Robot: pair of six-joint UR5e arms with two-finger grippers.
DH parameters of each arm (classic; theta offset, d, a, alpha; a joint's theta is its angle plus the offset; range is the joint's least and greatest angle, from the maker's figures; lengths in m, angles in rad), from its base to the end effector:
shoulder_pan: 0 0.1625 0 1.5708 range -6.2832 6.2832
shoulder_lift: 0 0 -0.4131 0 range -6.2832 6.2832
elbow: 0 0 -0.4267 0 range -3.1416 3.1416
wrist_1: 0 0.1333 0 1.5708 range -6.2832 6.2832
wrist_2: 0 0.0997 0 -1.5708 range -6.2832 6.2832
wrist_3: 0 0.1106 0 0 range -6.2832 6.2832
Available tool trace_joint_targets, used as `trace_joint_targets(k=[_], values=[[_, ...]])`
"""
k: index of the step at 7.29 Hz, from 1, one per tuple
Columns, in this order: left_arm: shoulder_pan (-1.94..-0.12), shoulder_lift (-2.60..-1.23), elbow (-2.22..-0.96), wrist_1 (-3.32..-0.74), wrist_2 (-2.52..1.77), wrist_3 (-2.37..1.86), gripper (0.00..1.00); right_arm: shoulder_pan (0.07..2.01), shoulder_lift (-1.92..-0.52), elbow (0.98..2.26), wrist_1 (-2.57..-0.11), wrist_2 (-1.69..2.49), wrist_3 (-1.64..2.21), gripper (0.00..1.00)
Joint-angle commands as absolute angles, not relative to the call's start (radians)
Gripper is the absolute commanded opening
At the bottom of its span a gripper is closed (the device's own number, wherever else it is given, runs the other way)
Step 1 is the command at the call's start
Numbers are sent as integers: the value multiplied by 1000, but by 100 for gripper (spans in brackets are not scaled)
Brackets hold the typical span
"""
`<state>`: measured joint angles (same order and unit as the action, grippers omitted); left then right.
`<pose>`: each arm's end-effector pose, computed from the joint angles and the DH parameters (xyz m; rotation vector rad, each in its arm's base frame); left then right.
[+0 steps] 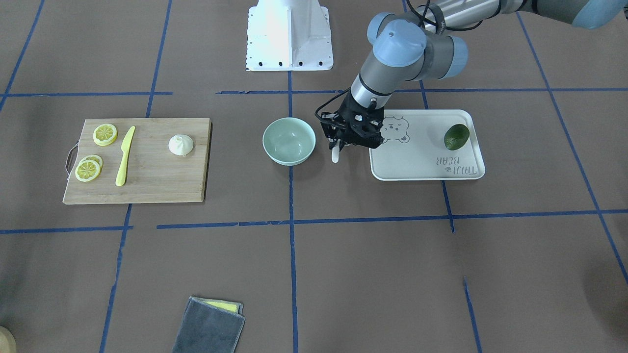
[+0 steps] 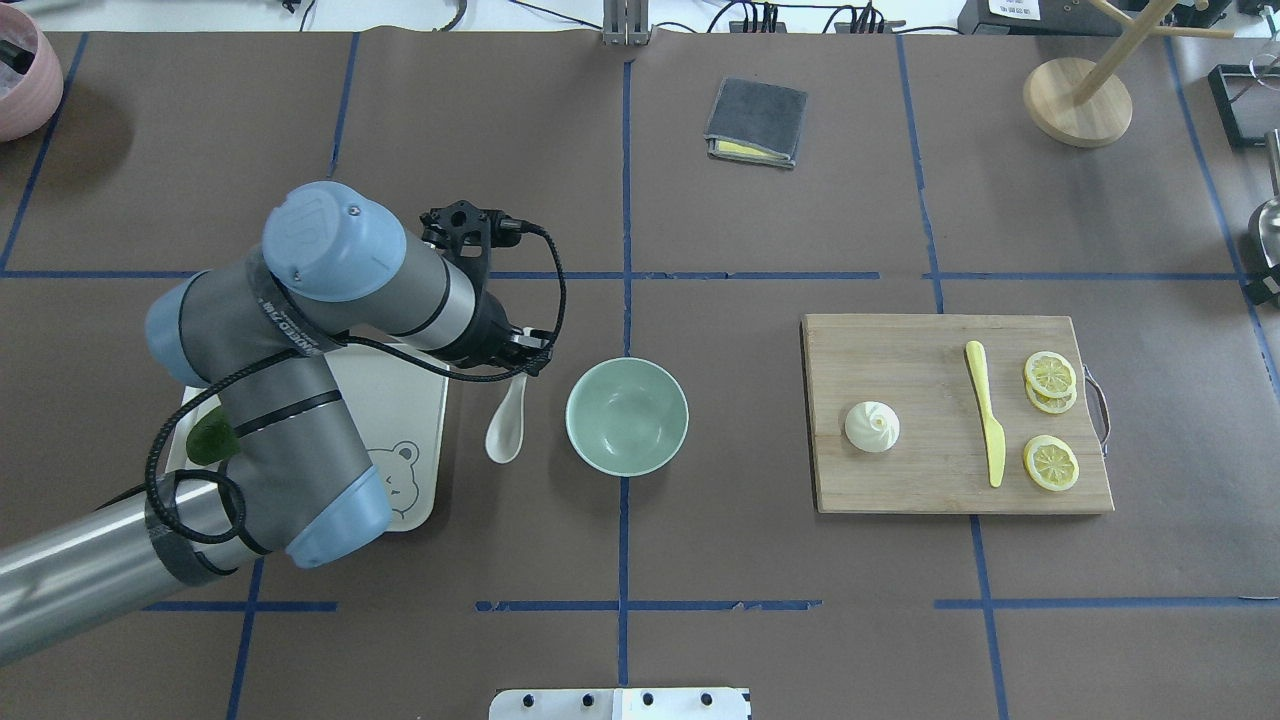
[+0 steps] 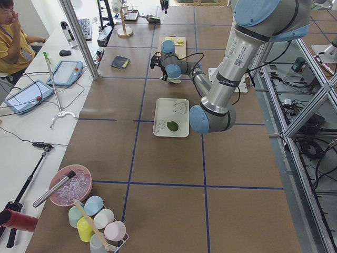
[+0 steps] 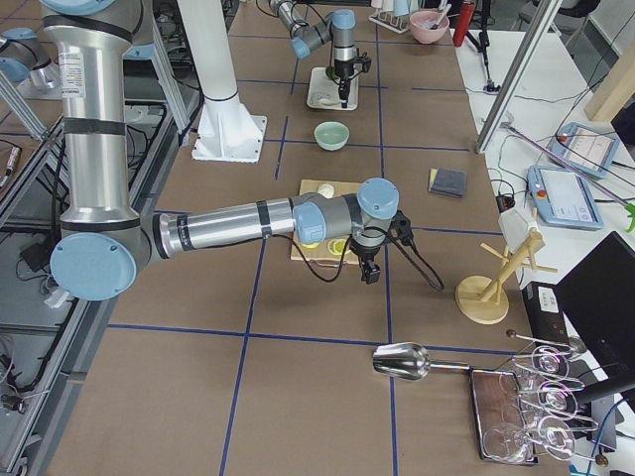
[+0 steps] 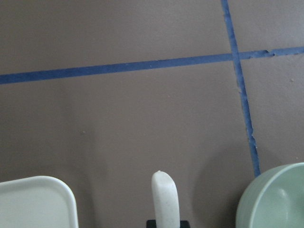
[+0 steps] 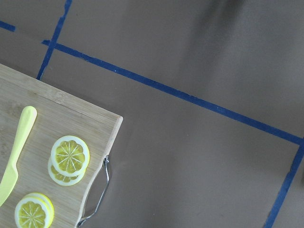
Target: Put spoon and bun in bowl
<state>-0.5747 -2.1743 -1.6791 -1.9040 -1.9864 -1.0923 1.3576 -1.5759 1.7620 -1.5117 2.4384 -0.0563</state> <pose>0.5352 -0.4522 0.1885 0.1913 1.0778 0.1307 -0.0646 -0.5296 0.5418 0.1621 -0.8831 -0.3576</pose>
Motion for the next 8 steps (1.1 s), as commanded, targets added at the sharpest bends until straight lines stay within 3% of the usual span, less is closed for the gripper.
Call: trace_joint_targets(k=[1,4,7,8], values=[[-548,-2284,-1632,-1908,-1985,-1103,0,1358,-1580,1756,-1474,2441,-55,100],[-532,-2301,-1547,-2033,-1926,-1104,0,1353,-1580,1758,-1474,2444,-64,100],[-523,-2302,-1542,-2045,-1898,-1103,0,1342,-1580,1759,-1474,2444,-64,100],[-523,-2315,-1539,-2045,-1896,-1104,6,1341,-1578,1759,-1474,2444,-64,100]])
